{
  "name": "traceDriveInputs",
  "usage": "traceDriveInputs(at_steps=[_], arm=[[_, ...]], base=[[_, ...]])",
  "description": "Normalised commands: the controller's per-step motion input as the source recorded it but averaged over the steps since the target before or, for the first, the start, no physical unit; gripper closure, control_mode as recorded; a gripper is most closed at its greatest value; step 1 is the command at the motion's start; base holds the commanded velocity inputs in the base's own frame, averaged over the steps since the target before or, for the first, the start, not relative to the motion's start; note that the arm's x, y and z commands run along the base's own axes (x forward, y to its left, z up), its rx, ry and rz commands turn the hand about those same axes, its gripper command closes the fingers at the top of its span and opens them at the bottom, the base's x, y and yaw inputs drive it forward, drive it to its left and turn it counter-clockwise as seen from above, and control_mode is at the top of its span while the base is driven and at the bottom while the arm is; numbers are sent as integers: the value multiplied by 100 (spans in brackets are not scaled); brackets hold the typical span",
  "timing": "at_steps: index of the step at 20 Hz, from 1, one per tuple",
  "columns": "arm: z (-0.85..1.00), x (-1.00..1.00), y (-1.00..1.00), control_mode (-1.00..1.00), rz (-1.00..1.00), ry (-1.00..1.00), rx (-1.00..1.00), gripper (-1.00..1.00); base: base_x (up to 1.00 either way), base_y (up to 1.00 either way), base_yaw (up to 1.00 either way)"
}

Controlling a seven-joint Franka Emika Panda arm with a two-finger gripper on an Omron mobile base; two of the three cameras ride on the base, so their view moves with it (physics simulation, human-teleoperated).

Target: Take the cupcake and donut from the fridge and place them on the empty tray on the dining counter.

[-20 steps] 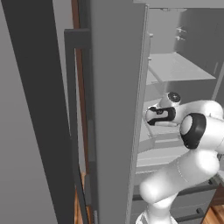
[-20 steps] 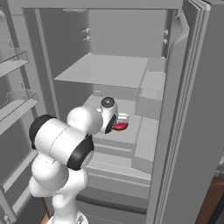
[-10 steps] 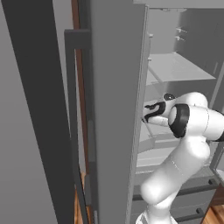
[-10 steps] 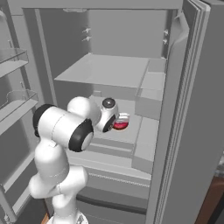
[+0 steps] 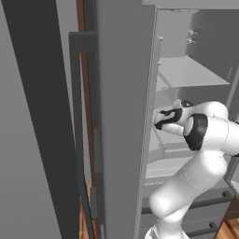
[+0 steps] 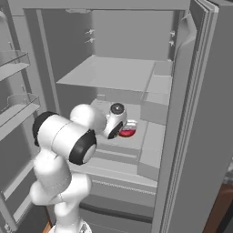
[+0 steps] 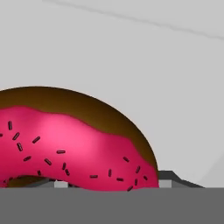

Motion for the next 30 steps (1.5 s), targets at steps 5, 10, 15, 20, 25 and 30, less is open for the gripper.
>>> traceDriveInputs(at_steps=[5,10,15,20,25,30], arm=[[11,-100,-6,-100,10,-9,0,100],[88,-100,0,-100,16,0,-7,100],[100,-100,0,-100,8,-3,-13,100],[100,-100,0,-100,0,0,-12,100],[100,-99,0,-100,0,0,-9,100],[100,-91,16,-100,1,6,-8,100]], base=[[0,0,0],[0,0,0],[0,0,0],[0,0,0],[0,0,0],[0,0,0]])
